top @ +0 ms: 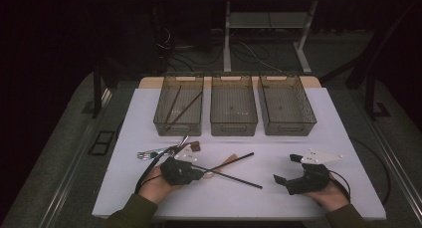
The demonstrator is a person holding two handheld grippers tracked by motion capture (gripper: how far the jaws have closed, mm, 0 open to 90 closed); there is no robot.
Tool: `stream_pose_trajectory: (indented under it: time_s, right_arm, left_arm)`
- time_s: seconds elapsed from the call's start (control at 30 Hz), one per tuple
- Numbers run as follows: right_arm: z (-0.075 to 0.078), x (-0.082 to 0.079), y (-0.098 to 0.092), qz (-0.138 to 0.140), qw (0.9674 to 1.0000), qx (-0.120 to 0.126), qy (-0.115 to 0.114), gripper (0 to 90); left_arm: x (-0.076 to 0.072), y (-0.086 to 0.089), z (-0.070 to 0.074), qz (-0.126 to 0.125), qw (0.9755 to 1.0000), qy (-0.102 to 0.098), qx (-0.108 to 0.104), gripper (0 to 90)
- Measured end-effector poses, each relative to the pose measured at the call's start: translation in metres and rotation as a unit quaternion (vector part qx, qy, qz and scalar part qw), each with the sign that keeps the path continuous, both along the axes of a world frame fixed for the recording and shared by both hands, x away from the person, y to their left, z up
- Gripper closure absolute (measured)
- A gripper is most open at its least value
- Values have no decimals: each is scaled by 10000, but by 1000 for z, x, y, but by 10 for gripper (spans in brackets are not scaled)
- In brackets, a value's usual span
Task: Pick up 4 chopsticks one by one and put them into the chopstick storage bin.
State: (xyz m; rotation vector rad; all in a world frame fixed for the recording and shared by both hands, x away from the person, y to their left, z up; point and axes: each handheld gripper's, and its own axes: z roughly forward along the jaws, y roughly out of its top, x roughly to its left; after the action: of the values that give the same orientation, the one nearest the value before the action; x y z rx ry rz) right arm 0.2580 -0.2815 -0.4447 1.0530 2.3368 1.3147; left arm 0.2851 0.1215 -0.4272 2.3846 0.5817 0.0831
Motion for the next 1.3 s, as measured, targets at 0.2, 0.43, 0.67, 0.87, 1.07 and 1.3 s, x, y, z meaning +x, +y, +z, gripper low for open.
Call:
stream_pose_trajectory:
  time_s: [0.2,0.43,0.67,0.87,1.07,1.3]
  right_arm:
    - [0,0,0,13,10000,-11,-1,22]
    - [0,0,0,13,10000,-7,-4,22]
    - [0,0,1,17,10000,-8,8,22]
    - [0,-1,1,22,10000,-6,16,21]
    - [0,-1,1,23,10000,-6,28,21]
    - [0,-1,1,29,10000,-9,29,22]
  left_arm:
    - [-2,1,3,26,10000,-32,-27,857]
    - [-2,3,8,11,9999,-121,-102,859]
    - [-3,6,14,65,9995,-204,-215,860]
    - [-2,13,20,162,9987,-343,-329,860]
    - [0,26,25,412,9971,-425,-474,860]
    - [2,42,32,649,9940,-558,-675,860]
